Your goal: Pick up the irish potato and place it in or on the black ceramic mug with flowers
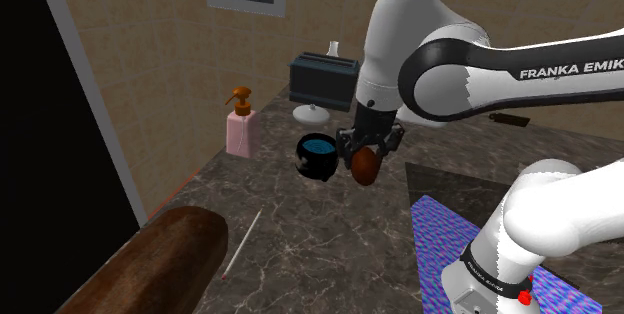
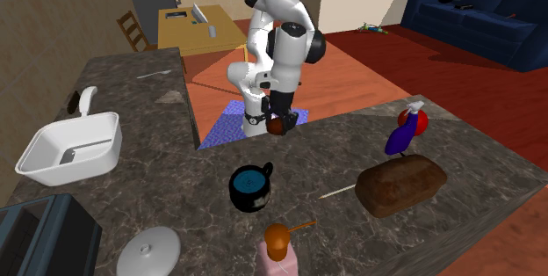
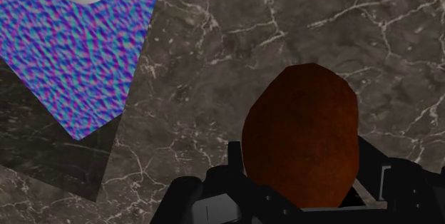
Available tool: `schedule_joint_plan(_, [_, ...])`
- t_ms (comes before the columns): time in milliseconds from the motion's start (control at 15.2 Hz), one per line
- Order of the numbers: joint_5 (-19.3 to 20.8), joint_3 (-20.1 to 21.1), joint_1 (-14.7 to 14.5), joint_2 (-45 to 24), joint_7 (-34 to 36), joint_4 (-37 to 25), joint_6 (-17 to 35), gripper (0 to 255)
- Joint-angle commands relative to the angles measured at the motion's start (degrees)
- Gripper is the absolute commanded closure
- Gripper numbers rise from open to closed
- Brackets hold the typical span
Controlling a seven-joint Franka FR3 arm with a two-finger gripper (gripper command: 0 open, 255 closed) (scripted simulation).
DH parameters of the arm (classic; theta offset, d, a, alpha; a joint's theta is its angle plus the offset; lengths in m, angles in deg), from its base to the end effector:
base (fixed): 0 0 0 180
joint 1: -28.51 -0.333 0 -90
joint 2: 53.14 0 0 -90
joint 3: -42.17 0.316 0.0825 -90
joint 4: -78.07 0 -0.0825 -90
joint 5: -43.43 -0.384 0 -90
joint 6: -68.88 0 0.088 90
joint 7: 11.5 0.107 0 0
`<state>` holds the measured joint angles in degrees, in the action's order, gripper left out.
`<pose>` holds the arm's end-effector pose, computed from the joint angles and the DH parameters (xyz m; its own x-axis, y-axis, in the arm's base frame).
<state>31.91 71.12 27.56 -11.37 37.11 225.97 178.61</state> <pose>0.2959 0.1919 0.4617 0.8703 -0.4796 0.1123 -0.4891 -0.8684 0.0816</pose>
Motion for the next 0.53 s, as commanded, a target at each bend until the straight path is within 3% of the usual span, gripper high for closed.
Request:
schedule_joint_plan(0, [0.29,-0.49,0.09,0.35,-0.19,-1.24,-1.61,255])
schedule_joint_plan(462, [1.85,-1.71,1.47,-1.24,-0.99,-6.28,-5.01,255])
